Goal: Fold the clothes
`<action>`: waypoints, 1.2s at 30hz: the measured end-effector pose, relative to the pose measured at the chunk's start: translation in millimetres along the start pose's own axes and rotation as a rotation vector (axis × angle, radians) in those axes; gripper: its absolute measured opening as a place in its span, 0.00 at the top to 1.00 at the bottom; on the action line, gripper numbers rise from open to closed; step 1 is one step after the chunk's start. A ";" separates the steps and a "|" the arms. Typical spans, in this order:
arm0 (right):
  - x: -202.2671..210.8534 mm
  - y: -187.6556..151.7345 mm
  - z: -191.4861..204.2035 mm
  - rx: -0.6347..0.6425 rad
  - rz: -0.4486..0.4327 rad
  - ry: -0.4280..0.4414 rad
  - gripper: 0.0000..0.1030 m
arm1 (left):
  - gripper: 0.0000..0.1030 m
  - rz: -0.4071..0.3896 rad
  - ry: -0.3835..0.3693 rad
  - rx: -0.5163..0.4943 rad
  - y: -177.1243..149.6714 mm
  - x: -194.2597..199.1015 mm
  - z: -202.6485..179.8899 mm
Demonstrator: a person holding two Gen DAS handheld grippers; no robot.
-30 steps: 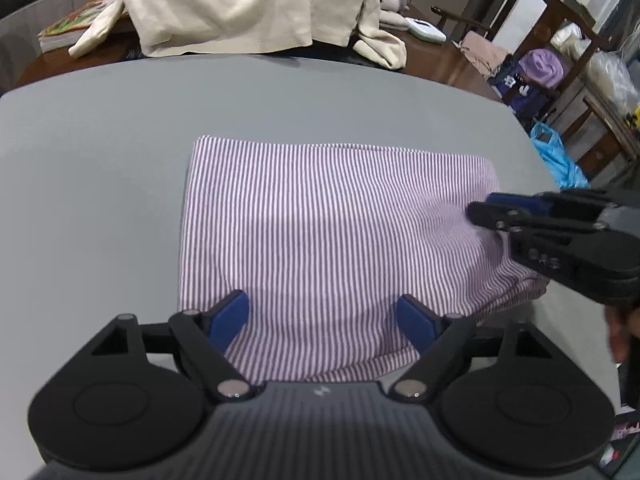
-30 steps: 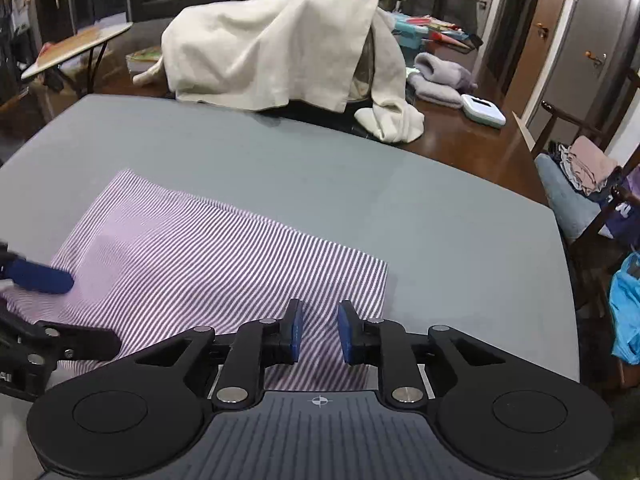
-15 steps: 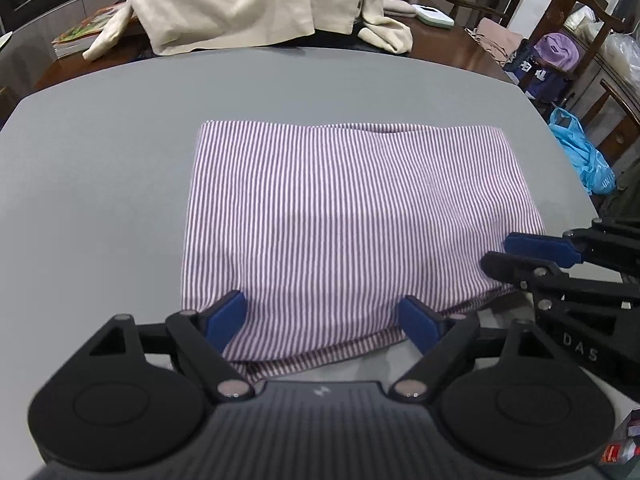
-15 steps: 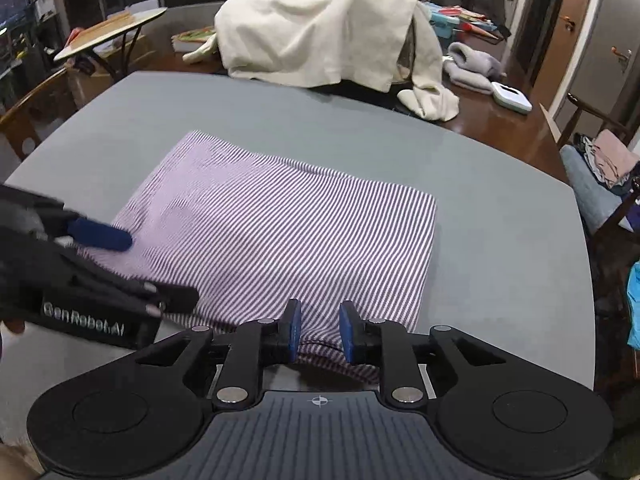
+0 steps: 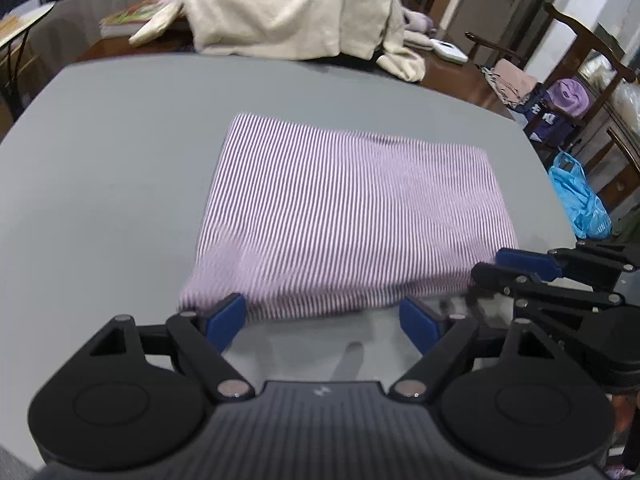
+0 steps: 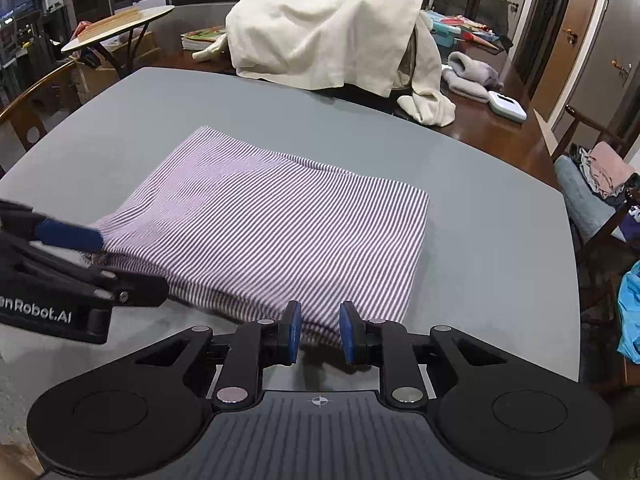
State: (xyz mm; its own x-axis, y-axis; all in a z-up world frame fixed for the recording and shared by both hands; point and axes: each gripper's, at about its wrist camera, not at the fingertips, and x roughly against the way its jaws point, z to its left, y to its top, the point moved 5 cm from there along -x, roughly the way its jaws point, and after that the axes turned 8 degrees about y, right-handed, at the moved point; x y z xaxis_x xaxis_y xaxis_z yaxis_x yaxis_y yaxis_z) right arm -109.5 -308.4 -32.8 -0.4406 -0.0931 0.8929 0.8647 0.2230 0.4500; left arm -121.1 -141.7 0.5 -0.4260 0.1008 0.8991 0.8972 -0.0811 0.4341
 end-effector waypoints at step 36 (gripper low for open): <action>33.6 -93.9 17.4 -0.092 -0.033 0.037 0.38 | 0.00 -0.076 0.137 -0.152 -49.0 -9.7 -32.2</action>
State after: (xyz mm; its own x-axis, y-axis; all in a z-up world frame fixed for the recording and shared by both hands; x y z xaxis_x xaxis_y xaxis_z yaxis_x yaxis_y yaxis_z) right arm -209.8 -315.6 -45.3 -0.4617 -0.1355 0.8766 0.8690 0.1294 0.4777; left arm -164.6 -170.7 -27.7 -0.5131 -0.0224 0.8581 0.8383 -0.2281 0.4953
